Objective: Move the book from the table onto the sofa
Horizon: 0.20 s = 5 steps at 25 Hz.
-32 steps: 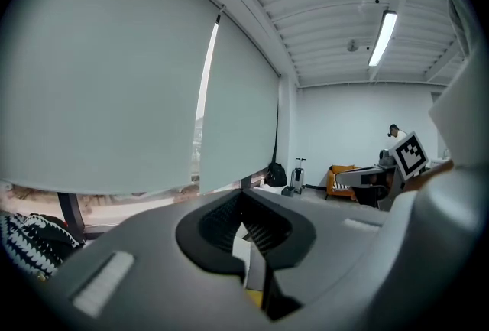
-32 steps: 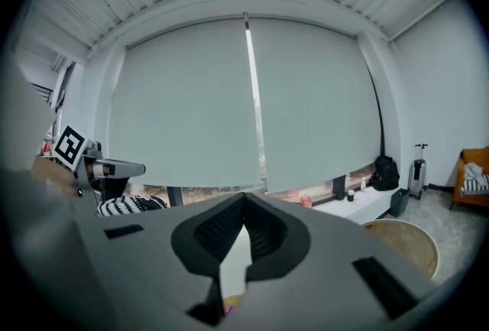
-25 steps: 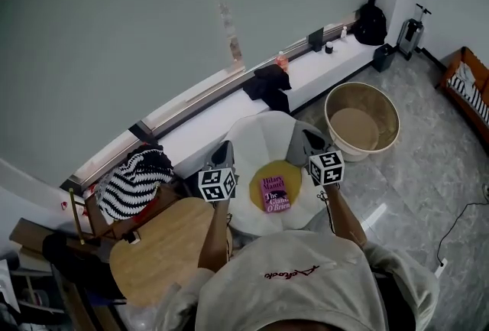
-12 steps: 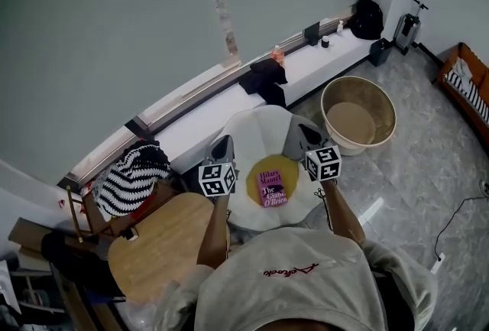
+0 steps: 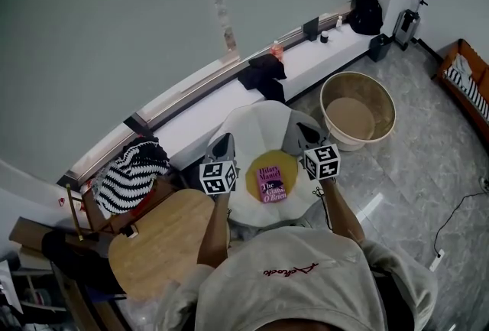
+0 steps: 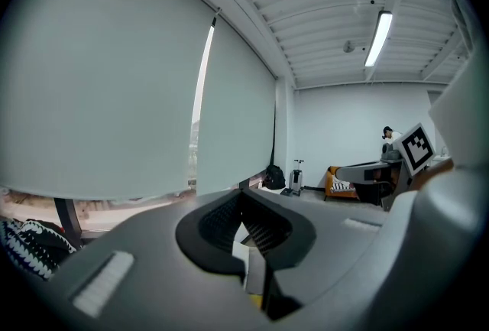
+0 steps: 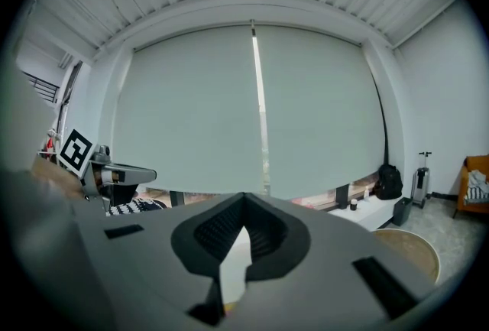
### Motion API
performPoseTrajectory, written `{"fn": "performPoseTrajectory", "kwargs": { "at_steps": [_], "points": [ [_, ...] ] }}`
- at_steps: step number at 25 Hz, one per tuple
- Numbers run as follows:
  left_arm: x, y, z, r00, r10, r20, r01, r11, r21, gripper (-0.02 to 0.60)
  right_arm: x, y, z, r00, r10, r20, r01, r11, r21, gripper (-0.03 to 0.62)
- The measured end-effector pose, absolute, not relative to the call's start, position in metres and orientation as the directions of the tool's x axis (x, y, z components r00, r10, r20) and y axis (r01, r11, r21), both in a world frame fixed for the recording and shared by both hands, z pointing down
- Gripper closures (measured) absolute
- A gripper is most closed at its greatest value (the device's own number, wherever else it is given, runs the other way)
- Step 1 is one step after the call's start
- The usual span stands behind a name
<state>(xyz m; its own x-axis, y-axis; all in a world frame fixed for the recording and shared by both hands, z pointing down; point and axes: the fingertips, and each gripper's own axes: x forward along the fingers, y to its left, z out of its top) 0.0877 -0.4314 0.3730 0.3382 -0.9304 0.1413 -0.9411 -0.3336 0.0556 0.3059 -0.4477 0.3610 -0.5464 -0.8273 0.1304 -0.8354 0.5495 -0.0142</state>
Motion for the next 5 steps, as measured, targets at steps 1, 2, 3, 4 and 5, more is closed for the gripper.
{"fn": "performPoseTrajectory", "kwargs": {
  "at_steps": [1, 2, 3, 4, 5],
  "points": [
    [0.0879, -0.4314, 0.3728, 0.338, -0.930, 0.142, -0.941, -0.334, 0.054, 0.572, 0.3062, -0.4476, 0.3609, -0.546, -0.827, 0.131, -0.836, 0.549, -0.014, 0.586],
    [0.0881, -0.4317, 0.3722, 0.338, -0.931, 0.141, -0.941, -0.333, 0.052, 0.572, 0.3067, -0.4480, 0.3603, -0.545, -0.828, 0.131, -0.836, 0.548, -0.014, 0.586],
    [0.0882, -0.4325, 0.3713, 0.336, -0.931, 0.139, -0.942, -0.333, 0.050, 0.572, 0.3072, -0.4488, 0.3594, -0.545, -0.828, 0.129, -0.836, 0.548, -0.014, 0.586],
    [0.0882, -0.4334, 0.3701, 0.335, -0.932, 0.136, -0.942, -0.331, 0.048, 0.572, 0.3076, -0.4499, 0.3584, -0.545, -0.829, 0.127, -0.836, 0.548, -0.014, 0.586],
    [0.0880, -0.4345, 0.3688, 0.333, -0.933, 0.133, -0.943, -0.330, 0.045, 0.572, 0.3079, -0.4511, 0.3574, -0.545, -0.829, 0.124, -0.837, 0.548, -0.014, 0.586]
  ]
}}
